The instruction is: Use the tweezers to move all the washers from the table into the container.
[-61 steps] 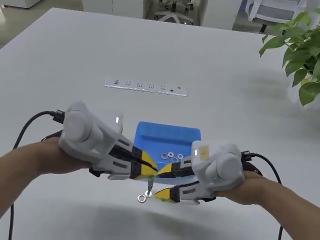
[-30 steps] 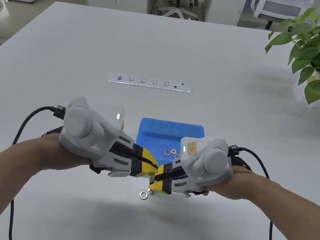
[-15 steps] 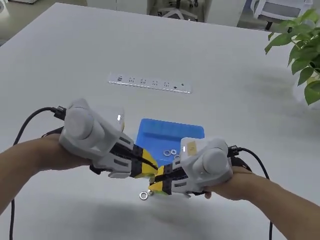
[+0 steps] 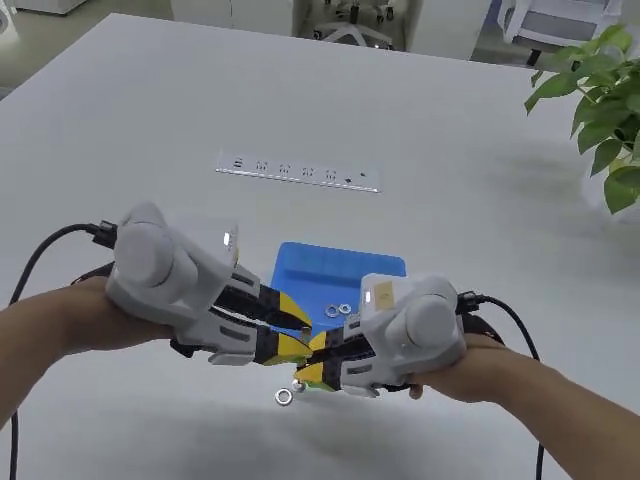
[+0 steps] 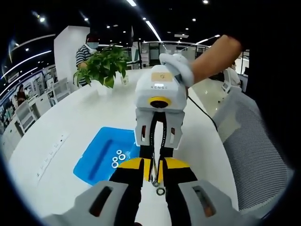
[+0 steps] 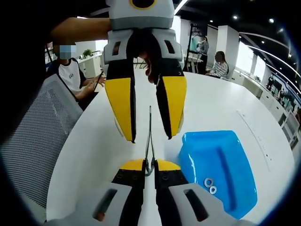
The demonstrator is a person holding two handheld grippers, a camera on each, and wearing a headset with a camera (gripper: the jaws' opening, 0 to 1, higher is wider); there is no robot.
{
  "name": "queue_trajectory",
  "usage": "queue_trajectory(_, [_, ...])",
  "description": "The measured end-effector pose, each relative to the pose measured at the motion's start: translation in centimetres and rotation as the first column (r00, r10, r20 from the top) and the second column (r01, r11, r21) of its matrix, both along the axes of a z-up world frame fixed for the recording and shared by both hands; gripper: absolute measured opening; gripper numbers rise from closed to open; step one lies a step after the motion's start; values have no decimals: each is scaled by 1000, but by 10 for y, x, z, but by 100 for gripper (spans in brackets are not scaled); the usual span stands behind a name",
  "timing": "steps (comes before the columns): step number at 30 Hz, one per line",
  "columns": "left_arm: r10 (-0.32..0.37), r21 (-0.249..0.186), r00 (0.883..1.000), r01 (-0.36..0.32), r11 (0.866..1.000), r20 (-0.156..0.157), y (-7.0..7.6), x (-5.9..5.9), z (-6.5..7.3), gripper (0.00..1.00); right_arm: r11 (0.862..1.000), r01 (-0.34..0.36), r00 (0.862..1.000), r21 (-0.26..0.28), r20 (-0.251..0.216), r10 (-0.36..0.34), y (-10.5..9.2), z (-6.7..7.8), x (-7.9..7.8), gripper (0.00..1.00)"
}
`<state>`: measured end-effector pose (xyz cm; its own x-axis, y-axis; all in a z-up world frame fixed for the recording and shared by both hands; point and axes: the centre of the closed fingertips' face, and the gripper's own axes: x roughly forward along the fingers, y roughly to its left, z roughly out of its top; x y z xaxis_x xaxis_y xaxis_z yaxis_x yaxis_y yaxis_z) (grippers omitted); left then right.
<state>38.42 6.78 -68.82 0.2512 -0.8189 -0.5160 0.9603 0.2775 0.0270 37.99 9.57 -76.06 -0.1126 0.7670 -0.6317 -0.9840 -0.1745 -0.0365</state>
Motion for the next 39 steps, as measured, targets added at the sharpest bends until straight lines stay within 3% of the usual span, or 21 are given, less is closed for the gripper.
queue_trajectory(4, [72,-22,997,-72,997,-19,5,3,4,36,1000,22,1000,10,-7,-22,-1,8,2,7])
queue_trajectory(6, [87,-24,996,-88,996,-11,8,2,4,43,1000,28,1000,11,-8,-27,-2,12,3,7])
queue_trajectory(10, [128,-38,991,-129,991,-35,13,0,2,54,999,34,999,16,-3,-34,-5,20,4,7])
queue_trajectory(19, [192,-97,981,-195,976,-38,16,-5,13,69,999,38,999,20,-1,-38,-10,39,6,8])
queue_trajectory(26, [237,-107,971,-238,965,-22,18,-7,15,81,999,38,999,29,21,-38,-14,58,15,8])
queue_trajectory(39, [272,-114,962,-274,955,-27,21,-10,17,92,997,51,997,56,57,-54,-15,88,40,8])
